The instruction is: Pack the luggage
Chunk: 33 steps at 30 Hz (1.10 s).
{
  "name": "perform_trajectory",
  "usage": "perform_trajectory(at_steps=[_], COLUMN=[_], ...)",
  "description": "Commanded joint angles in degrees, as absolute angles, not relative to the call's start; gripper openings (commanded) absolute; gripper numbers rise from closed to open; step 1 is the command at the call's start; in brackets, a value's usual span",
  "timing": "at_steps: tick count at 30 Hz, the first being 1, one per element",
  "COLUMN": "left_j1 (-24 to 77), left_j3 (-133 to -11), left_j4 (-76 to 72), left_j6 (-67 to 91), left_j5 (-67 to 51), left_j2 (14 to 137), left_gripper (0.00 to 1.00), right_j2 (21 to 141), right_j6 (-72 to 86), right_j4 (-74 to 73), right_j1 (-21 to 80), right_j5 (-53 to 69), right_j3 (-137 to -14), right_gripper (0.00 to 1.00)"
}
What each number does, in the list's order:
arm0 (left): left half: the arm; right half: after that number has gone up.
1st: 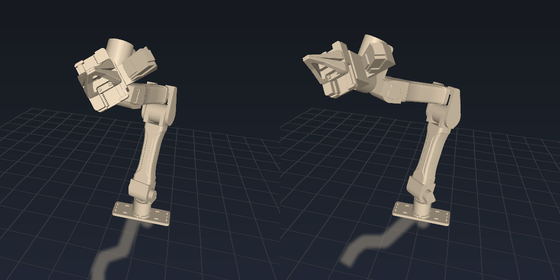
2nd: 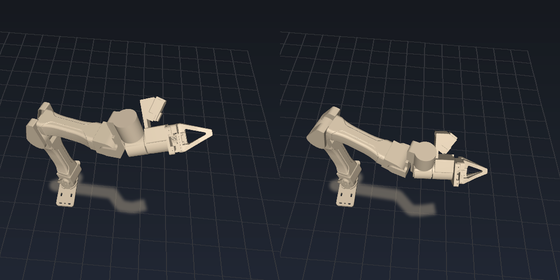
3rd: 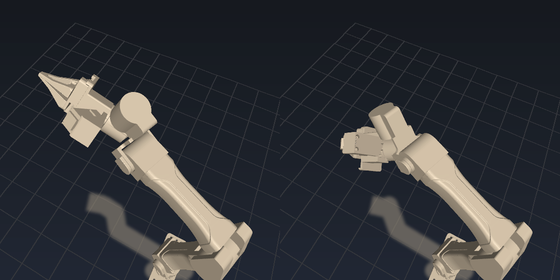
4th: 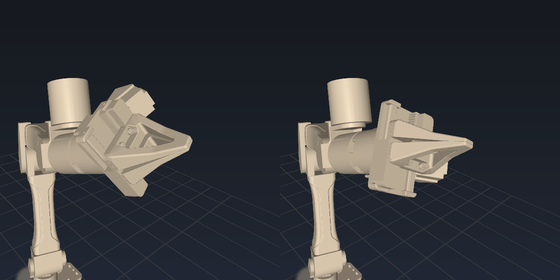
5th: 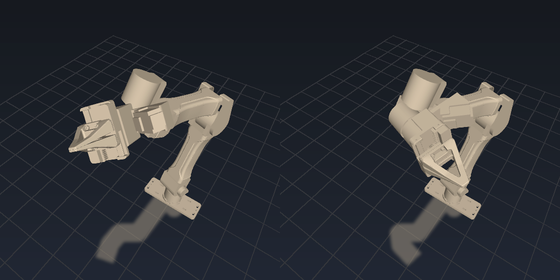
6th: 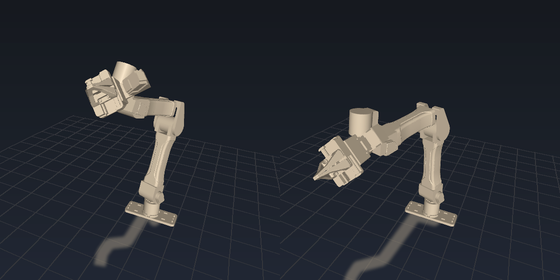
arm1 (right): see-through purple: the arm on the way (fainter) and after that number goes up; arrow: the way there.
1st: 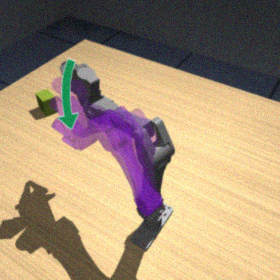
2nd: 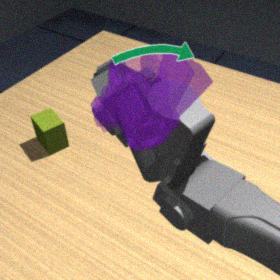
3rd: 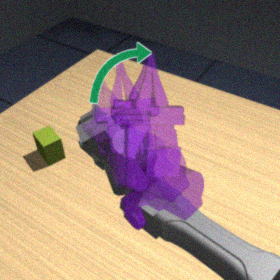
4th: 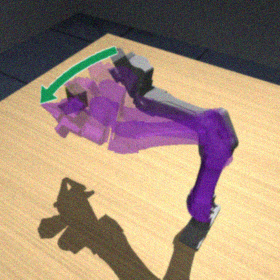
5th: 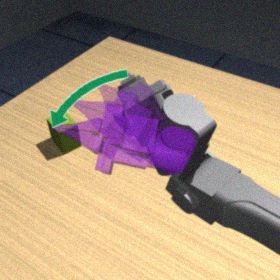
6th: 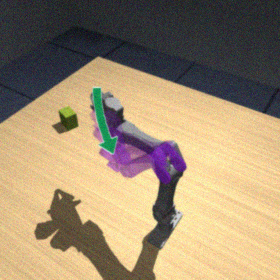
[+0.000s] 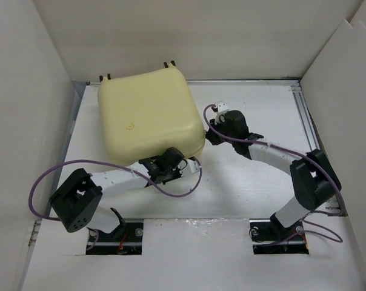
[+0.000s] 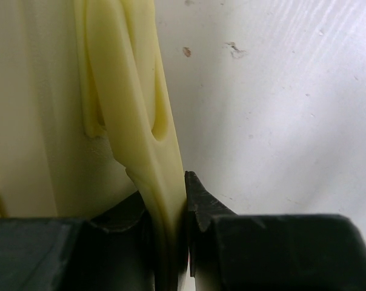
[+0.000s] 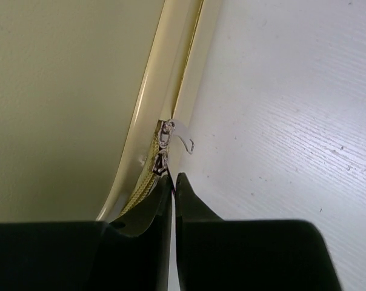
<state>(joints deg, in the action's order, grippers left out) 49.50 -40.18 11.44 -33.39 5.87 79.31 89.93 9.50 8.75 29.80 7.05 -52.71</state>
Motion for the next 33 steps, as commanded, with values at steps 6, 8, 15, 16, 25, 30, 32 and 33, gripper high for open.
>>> perform_trajectory(at_steps=[6, 8, 15, 16, 25, 30, 32, 33], left_j1=[53.7, 56.6, 61.1, 61.1, 10.9, -14.9, -16.0, -16.0], left_j3=[-44.7, -52.9, -81.6, -84.5, -100.2, -80.7, -74.2, -69.0], left_j4=[19.2, 25.1, 41.2, 42.4, 34.1, 23.4, 17.9, 16.4], left_j6=[-33.6, -32.9, -33.4, -33.4, -13.0, -6.8, -7.6, -8.2], left_j5=[6.4, 4.0, -6.6, -8.0, -8.5, -13.2, -9.2, -8.6], left_j2=[75.3, 76.0, 80.3, 80.3, 80.8, 75.9, 75.4, 76.0], left_gripper=[0.0, 0.39, 0.57, 0.57, 0.52, 0.37, 0.32, 0.32], right_j2=[90.7, 90.2, 93.8, 93.8, 94.3, 92.2, 91.4, 90.7], right_j6=[10.1, 12.1, 14.4, 14.4, 14.4, 14.4, 14.4, 14.4], right_j4=[17.0, 18.8, 21.8, 21.8, 21.8, 21.8, 21.8, 21.8], right_j1=[25.2, 23.0, 21.8, 21.8, 21.8, 21.8, 22.4, 22.4], right_j5=[-3.9, -2.7, 5.4, 6.0, 7.6, 7.6, 7.6, 7.6], right_j3=[-53.7, -50.6, -50.5, -50.5, -51.1, -49.1, -48.4, -47.8], right_gripper=[0.0, 0.0, 0.0, 0.0, 0.0, 0.0, 0.0, 0.0])
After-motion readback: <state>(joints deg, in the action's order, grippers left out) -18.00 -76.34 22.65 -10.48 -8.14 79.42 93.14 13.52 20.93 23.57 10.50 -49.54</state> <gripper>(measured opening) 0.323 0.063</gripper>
